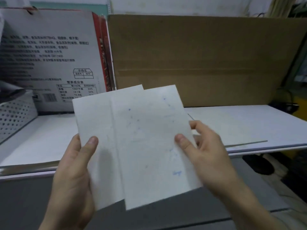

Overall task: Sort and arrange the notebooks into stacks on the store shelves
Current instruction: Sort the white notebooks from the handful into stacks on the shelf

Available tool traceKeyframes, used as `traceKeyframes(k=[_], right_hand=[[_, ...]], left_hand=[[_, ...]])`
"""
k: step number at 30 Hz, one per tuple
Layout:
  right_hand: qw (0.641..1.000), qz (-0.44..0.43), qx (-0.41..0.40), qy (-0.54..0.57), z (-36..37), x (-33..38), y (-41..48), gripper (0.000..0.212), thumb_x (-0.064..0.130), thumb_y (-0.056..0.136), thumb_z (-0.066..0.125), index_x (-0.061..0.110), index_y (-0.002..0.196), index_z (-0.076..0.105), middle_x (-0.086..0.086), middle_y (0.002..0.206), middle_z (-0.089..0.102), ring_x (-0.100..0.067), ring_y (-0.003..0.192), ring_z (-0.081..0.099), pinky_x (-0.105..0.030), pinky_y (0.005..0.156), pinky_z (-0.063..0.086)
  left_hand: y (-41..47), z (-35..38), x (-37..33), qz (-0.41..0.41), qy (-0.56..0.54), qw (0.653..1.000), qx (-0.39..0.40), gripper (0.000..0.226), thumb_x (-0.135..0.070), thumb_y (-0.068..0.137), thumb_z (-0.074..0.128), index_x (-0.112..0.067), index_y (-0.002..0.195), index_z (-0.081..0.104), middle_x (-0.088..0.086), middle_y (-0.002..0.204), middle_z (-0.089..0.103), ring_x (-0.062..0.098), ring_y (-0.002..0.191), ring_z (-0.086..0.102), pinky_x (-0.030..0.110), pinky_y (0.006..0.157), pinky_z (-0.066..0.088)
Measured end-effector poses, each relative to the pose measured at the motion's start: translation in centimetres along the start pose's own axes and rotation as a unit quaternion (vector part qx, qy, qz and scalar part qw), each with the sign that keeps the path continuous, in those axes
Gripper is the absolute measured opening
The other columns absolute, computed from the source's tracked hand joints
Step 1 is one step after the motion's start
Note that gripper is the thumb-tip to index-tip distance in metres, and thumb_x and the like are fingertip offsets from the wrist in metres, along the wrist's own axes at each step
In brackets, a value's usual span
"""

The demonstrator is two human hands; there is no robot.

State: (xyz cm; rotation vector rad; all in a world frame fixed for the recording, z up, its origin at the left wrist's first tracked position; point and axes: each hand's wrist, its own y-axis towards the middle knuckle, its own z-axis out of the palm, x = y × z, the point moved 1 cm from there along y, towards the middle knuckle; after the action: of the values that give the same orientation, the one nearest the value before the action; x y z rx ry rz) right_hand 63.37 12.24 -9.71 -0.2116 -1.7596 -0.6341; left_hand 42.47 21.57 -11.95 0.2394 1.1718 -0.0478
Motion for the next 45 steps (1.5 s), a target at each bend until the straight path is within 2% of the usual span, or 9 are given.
traceKeyframes(k=[6, 14, 17, 25, 27, 30, 38, 43, 45], right_hand=[[0.994, 0.106, -0.011, -0.006, -6.8, 1.3, 8.1, 0.013, 0.022, 0.100, 0.060, 0.012, 0.108, 0.063, -0.009, 0.096, 0.077, -0.023, 0.077, 0.076, -0.036, 0.065, 0.060], [0.974, 0.156, 0.027, -0.163, -6.9, -1.6, 13.8, 0.019, 0.021, 0.101, 0.060, 0.004, 0.098, 0.066, -0.008, 0.089, 0.074, -0.016, 0.068, 0.072, -0.022, 0.052, 0.051], [0.967, 0.137, 0.030, -0.211, -5.9, -2.9, 14.1, 0.023, 0.025, 0.096, 0.064, 0.003, 0.096, 0.070, -0.009, 0.087, 0.076, -0.021, 0.073, 0.073, -0.028, 0.064, 0.053], [0.883, 0.007, 0.027, -0.468, -7.1, -1.3, 13.0, 0.040, 0.041, 0.092, 0.059, 0.005, 0.105, 0.073, -0.010, 0.104, 0.075, -0.030, 0.088, 0.069, -0.046, 0.082, 0.059], [0.909, -0.041, 0.059, -0.410, -7.9, 0.0, 11.8, 0.036, 0.043, 0.101, 0.050, 0.016, 0.104, 0.074, -0.001, 0.099, 0.074, -0.019, 0.083, 0.069, -0.038, 0.075, 0.058], [0.978, -0.014, 0.133, -0.160, -8.9, 1.9, 9.2, 0.040, 0.048, 0.103, 0.040, 0.021, 0.112, 0.069, 0.003, 0.096, 0.075, -0.017, 0.075, 0.070, -0.028, 0.058, 0.052], [0.997, 0.012, 0.061, -0.051, -13.6, -0.9, 5.4, 0.015, 0.031, 0.102, 0.051, 0.032, 0.116, 0.056, 0.014, 0.085, 0.075, -0.008, 0.081, 0.073, -0.021, 0.050, 0.054], [0.998, 0.062, 0.032, -0.005, -17.1, -2.2, 7.4, 0.017, 0.024, 0.103, 0.053, 0.021, 0.115, 0.065, 0.001, 0.096, 0.078, -0.020, 0.083, 0.076, -0.034, 0.064, 0.060], [0.997, 0.075, 0.003, 0.003, -18.7, -2.4, 8.8, 0.017, 0.020, 0.103, 0.054, 0.018, 0.115, 0.065, -0.003, 0.097, 0.078, -0.022, 0.083, 0.077, -0.032, 0.062, 0.060]], left_hand=[[-0.4, -0.7, -0.2, 0.013, 0.083, 0.995, -0.058, 0.019, -0.025, 0.105, 0.049, -0.033, 0.103, 0.067, -0.007, 0.083, 0.076, 0.031, 0.084, 0.070, 0.044, 0.072, 0.055], [-1.1, -0.8, -0.3, 0.045, 0.088, 0.991, -0.085, 0.019, -0.021, 0.106, 0.048, -0.032, 0.107, 0.064, -0.011, 0.082, 0.077, 0.010, 0.061, 0.073, 0.044, 0.059, 0.060], [-1.3, -0.5, -0.2, 0.048, 0.071, 0.992, -0.087, 0.022, -0.021, 0.106, 0.048, -0.034, 0.109, 0.066, -0.005, 0.092, 0.078, 0.014, 0.068, 0.075, 0.038, 0.056, 0.063], [-1.4, 2.0, 0.0, 0.048, 0.067, 0.995, -0.059, 0.021, -0.027, 0.105, 0.049, -0.039, 0.113, 0.064, -0.001, 0.102, 0.078, 0.028, 0.087, 0.075, 0.053, 0.074, 0.061], [-1.2, 3.4, 0.1, 0.054, 0.063, 0.996, -0.045, 0.023, -0.028, 0.105, 0.049, -0.037, 0.121, 0.063, 0.000, 0.107, 0.077, 0.030, 0.092, 0.075, 0.058, 0.080, 0.059], [-0.5, 6.3, 0.6, 0.059, 0.064, 0.996, -0.006, 0.023, -0.025, 0.105, 0.048, -0.037, 0.119, 0.062, -0.003, 0.106, 0.077, 0.022, 0.087, 0.076, 0.050, 0.073, 0.062], [0.0, 15.3, 3.5, 0.037, 0.083, 0.988, 0.127, 0.022, -0.029, 0.104, 0.050, -0.038, 0.121, 0.060, -0.011, 0.104, 0.077, 0.017, 0.090, 0.077, 0.031, 0.064, 0.063], [0.6, 18.3, 4.5, 0.022, 0.144, 0.972, 0.182, 0.024, -0.034, 0.105, 0.048, -0.035, 0.123, 0.064, -0.011, 0.112, 0.077, 0.014, 0.097, 0.076, 0.035, 0.075, 0.062], [0.9, 18.5, 4.7, 0.041, 0.161, 0.972, 0.164, 0.027, -0.034, 0.105, 0.047, -0.030, 0.126, 0.064, -0.005, 0.108, 0.078, 0.015, 0.094, 0.077, 0.030, 0.068, 0.061]])
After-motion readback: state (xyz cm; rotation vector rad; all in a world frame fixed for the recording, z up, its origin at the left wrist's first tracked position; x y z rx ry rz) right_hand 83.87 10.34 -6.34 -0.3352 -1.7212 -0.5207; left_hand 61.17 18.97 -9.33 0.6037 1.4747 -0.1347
